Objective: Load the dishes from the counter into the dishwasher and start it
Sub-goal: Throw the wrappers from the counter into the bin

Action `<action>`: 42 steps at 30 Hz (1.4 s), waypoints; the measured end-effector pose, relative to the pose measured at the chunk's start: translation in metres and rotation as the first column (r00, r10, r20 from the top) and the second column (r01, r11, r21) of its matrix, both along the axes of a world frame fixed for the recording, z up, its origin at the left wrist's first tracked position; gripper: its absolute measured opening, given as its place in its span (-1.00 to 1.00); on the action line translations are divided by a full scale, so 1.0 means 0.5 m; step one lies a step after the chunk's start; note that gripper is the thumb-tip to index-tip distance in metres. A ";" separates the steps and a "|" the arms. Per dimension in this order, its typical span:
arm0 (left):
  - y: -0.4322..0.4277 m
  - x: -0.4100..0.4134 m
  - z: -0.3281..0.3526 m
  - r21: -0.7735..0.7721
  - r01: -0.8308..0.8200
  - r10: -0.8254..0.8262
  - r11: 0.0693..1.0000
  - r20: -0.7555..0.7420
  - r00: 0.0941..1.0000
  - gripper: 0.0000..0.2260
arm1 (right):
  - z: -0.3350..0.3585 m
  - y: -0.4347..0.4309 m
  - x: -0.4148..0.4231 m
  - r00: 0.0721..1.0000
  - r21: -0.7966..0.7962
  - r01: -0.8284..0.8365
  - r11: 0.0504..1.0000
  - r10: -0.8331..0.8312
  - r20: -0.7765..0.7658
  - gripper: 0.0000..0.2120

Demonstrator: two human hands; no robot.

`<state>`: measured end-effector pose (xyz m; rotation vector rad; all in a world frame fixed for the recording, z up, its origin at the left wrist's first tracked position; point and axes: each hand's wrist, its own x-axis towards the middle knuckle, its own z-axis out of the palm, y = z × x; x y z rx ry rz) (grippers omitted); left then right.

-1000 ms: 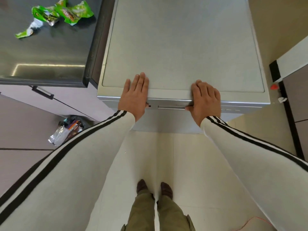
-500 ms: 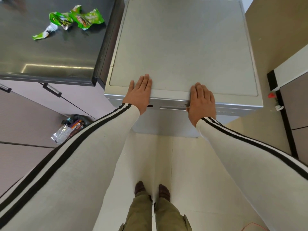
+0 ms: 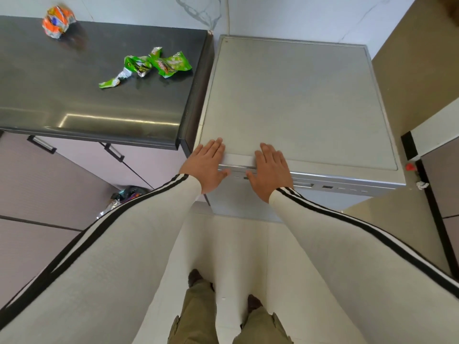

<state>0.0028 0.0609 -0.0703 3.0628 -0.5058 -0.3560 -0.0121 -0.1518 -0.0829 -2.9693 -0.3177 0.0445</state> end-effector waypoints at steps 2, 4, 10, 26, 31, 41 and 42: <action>0.055 0.010 0.014 -0.006 -0.017 0.017 1.000 0.039 0.999 -0.32 | 0.009 0.057 0.012 1.000 0.021 0.005 1.000 -0.005 0.003 -0.40; 0.116 0.026 0.031 -0.007 -0.043 0.043 0.999 0.069 0.997 -0.32 | 0.023 0.118 0.032 1.000 0.036 0.021 0.999 -0.021 0.019 -0.37; 0.303 0.084 0.080 0.000 -0.120 0.119 0.993 0.124 0.985 -0.31 | 0.086 0.301 0.109 0.998 0.071 0.011 0.997 -0.016 0.059 -0.31; 0.595 0.461 0.089 -0.020 -0.340 0.339 0.940 0.150 0.929 -0.27 | 0.103 0.586 0.601 1.000 0.053 0.002 0.999 -0.001 -0.011 -0.30; 0.620 0.577 0.087 -0.059 -0.286 0.291 0.956 0.138 0.947 -0.25 | 0.081 0.612 0.724 0.984 0.005 0.057 0.998 -0.055 -0.169 -0.37; 0.614 0.656 0.060 -0.118 -0.253 0.238 0.960 -0.131 0.962 -0.41 | 0.066 0.624 0.736 0.985 -0.029 -0.025 0.999 0.019 -0.174 -0.64; 0.613 0.653 0.059 -0.121 -0.251 0.240 0.960 -0.101 0.965 -0.46 | 0.069 0.624 0.729 0.984 -0.009 -0.028 1.000 0.026 -0.175 -0.66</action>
